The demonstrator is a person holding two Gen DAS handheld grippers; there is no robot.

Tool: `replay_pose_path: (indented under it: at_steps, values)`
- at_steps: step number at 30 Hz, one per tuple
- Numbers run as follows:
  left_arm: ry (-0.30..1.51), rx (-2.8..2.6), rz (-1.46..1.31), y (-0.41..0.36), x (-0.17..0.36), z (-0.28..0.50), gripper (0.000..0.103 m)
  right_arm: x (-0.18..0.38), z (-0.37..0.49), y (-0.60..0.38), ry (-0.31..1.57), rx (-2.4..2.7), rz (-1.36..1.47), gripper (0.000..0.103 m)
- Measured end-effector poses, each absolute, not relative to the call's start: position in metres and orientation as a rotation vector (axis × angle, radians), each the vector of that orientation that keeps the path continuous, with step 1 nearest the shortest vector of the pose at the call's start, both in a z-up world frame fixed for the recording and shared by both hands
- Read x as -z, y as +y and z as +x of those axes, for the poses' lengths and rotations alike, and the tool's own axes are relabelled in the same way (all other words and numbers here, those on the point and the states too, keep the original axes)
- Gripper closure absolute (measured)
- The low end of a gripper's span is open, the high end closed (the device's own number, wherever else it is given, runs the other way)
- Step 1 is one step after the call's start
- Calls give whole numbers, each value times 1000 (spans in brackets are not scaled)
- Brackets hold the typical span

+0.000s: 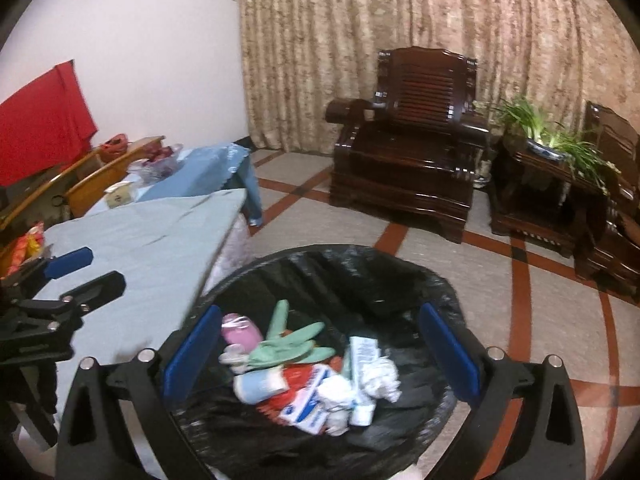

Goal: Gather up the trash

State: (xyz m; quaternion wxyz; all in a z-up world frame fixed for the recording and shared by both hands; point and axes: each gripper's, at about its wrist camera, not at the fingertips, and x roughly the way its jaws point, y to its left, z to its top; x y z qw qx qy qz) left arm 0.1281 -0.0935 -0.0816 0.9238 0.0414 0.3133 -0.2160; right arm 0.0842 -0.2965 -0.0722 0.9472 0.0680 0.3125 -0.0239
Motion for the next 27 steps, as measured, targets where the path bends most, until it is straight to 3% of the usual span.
replay_pose_path:
  at_steps: [27]
  values:
    - [515,263,29,-37,17,38,9,16,29,-234,565,-22,105,6]
